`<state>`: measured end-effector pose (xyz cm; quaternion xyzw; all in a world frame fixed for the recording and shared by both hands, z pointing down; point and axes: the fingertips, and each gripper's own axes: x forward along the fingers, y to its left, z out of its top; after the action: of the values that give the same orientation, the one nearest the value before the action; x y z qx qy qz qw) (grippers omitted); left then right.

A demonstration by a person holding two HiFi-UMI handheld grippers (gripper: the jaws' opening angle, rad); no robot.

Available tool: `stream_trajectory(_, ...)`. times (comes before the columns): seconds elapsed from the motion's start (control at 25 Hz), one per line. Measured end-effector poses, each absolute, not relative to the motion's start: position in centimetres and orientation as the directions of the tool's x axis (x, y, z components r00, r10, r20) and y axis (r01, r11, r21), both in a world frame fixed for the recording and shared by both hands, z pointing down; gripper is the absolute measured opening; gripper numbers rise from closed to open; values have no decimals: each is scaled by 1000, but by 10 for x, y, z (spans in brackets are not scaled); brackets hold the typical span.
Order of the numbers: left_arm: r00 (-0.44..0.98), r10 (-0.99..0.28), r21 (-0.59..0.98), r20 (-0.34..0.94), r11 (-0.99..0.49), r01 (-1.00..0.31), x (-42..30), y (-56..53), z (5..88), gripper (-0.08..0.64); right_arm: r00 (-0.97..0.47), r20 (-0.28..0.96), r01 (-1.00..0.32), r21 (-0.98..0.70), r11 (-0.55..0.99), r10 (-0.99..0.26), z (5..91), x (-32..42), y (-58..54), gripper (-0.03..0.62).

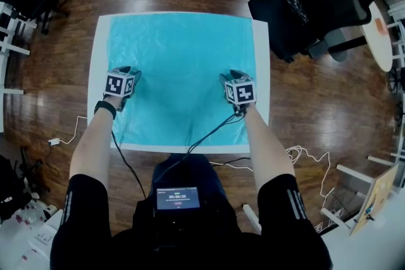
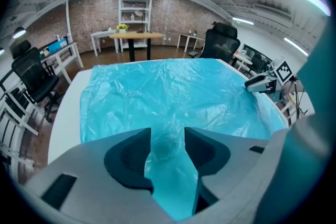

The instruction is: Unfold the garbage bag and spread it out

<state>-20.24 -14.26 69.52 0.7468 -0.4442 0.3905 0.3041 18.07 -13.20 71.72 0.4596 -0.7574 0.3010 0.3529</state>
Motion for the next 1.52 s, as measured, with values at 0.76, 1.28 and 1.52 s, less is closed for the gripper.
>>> stream_trajectory(0.76,341,-428,205,837,-333,-921,-249,-22,684,212,-378,780,-905,-198,376,-498,691,191,-36,216)
stream_trajectory(1.28,331,-382,204,863,-335,-920,-266,5,707,212,-323,835,-932,-199,302,-446,724,208,1,215)
stream_trajectory(1.52,327,-384,194,864,-344,-919,-266,6,707,212,-300,844,-935,-168,314,-444,729,209,2,215)
